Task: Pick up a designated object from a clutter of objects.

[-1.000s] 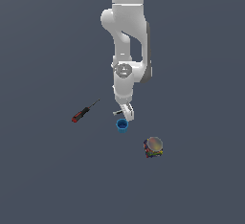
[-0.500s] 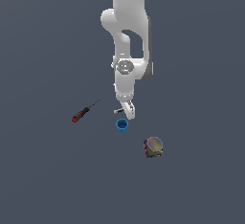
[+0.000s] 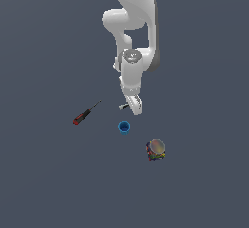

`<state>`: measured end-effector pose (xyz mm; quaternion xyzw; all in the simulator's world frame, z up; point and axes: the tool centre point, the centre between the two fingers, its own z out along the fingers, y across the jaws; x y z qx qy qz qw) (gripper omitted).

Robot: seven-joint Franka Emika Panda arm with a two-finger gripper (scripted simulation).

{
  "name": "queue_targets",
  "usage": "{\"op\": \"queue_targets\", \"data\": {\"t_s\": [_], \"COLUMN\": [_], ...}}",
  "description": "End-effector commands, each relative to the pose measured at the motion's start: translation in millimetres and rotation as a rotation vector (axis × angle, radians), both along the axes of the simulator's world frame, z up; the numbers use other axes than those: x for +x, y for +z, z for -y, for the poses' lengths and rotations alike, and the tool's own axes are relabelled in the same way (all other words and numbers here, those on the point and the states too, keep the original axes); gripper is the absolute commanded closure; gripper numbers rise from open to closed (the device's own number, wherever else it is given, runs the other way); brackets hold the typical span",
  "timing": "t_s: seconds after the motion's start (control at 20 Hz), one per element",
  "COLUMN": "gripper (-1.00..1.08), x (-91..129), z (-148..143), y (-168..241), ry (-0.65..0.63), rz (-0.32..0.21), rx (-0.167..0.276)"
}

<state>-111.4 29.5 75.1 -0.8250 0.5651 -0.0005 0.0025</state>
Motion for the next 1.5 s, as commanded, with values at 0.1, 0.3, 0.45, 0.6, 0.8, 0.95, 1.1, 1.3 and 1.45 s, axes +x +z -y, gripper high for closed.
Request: {"op": "queue_targets", "data": {"t_s": [0.1,0.3,0.45,0.6,0.8,0.95,1.1,1.3,1.45], "gripper": [1.08,1.08,1.08,1.08,1.08,1.08,1.08,1.08,1.08], "x": [-3.7,-6.9,-9.3,-12.0,-15.7,-18.4,-21.2,-24.7,-27.1], "z": [-10.2,-19.6,-27.1,-35.1,-46.7,-55.8,-65.2,-78.4,-88.4], "y": [29.3,57.3,79.6,103.4,136.7,162.0,187.5,222.6,248.9], "ry": [-0.001,-0.002,-0.002,-0.003,-0.003,-0.004,-0.003,-0.003,-0.002], "rz": [0.000,0.000,0.000,0.001,0.001,0.001,0.000,0.000,-0.001], "rx": [-0.002,-0.004,-0.006,-0.008,-0.010,-0.010,-0.010,-0.009,-0.008]}}
